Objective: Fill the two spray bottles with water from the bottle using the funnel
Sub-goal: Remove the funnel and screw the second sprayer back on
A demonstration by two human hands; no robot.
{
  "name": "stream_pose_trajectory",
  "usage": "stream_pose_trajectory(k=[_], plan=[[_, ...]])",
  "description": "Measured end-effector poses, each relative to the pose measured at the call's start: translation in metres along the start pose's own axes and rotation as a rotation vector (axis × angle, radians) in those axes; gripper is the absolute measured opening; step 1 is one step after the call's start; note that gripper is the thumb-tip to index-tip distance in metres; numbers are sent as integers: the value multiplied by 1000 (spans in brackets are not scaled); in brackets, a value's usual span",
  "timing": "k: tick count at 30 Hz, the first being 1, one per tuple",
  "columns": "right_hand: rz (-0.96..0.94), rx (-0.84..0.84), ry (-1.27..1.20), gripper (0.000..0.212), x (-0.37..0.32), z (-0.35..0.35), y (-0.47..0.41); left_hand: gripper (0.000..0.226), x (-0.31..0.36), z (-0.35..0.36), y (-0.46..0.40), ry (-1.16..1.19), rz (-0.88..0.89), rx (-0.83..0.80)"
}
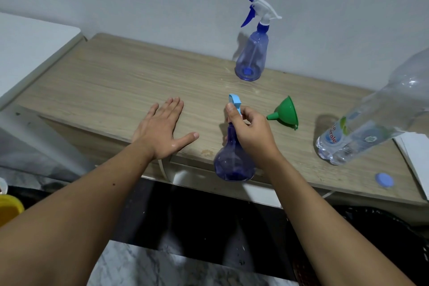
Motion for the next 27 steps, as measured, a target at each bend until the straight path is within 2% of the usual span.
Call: stream_pose_trajectory(k=[6, 9, 13, 17, 21, 25, 27], plan=[[18, -9, 48, 67, 1, -4, 1, 118, 0, 0, 0, 10, 1, 2], [11, -12, 91, 56, -2, -6, 3, 117, -1, 1, -1, 13, 4, 11], [-12, -1, 100, 58, -4, -5, 4, 116, -1, 0, -1, 13, 6, 13], [-19, -3, 120, 43, -5, -4, 5, 116, -2, 1, 0, 26, 9, 21], [-25, -4, 82, 39, -8, -5, 2, 117, -1, 0, 0, 26, 6, 12], [-55, 10, 5, 25, -16, -9, 2, 118, -1, 0, 0, 37, 6, 13], [-71, 25, -10, 32, -18, -11, 2, 117, -1, -1, 0, 37, 7, 14]])
Point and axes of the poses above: each hand's wrist, its own y-axis away from the middle knuckle, its own z-axis out of the palm, x = y × z, the point moved 4 cm from there along -y, towards the middle knuckle, and after that the axes turned 9 degrees about -x, right-handed, at the moved point
